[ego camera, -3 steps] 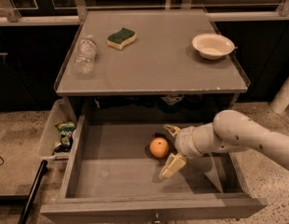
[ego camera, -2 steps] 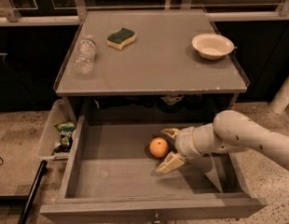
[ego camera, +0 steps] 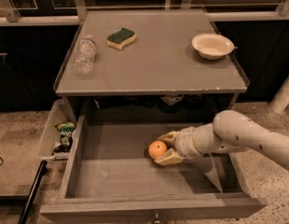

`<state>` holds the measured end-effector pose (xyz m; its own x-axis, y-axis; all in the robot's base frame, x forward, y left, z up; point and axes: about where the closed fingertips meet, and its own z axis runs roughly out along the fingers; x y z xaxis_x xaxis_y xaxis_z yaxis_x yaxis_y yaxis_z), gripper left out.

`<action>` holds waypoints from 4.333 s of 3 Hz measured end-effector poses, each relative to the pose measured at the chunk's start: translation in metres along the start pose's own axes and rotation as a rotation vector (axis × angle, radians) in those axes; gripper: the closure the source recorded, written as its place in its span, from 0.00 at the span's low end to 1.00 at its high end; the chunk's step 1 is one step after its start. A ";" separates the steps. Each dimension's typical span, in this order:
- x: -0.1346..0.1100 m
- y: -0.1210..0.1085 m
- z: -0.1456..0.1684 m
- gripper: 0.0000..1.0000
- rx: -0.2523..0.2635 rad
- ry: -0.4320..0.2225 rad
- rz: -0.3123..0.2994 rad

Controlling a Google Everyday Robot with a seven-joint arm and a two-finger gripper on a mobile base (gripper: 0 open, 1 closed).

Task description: Pick orange from top drawer and place on counter

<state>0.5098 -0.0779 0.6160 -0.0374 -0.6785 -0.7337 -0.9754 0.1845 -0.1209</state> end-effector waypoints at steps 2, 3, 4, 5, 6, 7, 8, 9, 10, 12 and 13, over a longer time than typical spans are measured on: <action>-0.001 0.010 -0.001 1.00 -0.022 0.024 0.023; -0.022 0.012 -0.022 1.00 -0.036 0.028 0.023; -0.058 0.004 -0.057 1.00 -0.037 0.032 -0.018; -0.100 -0.010 -0.094 1.00 -0.022 0.046 -0.081; -0.136 -0.033 -0.129 1.00 0.018 0.067 -0.124; -0.169 -0.068 -0.170 1.00 0.089 0.065 -0.160; -0.170 -0.069 -0.170 1.00 0.090 0.064 -0.161; -0.180 -0.095 -0.169 1.00 0.118 0.025 -0.191; -0.194 -0.136 -0.165 1.00 0.132 -0.044 -0.234; -0.218 -0.197 -0.148 1.00 0.098 -0.158 -0.276; -0.214 -0.214 -0.135 1.00 0.083 -0.121 -0.248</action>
Offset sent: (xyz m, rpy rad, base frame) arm -0.0220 0.0013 0.0008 -0.0453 0.0856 -0.0128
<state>0.6970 -0.0684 0.8889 0.2313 -0.6215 -0.7484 -0.9302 0.0841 -0.3573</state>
